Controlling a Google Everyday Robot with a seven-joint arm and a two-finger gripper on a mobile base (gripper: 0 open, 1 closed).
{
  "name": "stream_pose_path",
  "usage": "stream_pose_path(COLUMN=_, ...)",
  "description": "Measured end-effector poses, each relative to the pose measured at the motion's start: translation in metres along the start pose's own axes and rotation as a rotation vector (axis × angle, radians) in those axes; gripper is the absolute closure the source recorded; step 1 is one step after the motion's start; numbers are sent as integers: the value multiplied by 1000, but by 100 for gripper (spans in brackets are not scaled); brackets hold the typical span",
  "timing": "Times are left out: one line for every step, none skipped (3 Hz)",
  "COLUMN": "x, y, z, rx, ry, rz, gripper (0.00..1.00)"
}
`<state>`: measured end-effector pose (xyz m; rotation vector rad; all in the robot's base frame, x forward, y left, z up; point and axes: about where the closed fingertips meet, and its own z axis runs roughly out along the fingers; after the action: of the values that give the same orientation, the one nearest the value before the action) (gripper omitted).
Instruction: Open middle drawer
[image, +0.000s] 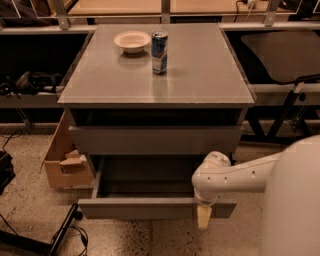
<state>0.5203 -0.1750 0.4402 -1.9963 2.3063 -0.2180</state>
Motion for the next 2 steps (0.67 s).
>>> stream_pose_path(x=2, y=8, z=14, rx=-26, ry=9, rz=25, gripper=0)
stream_pose_path(x=2, y=9, z=8, rx=-37, ry=-31, rz=23, gripper=0)
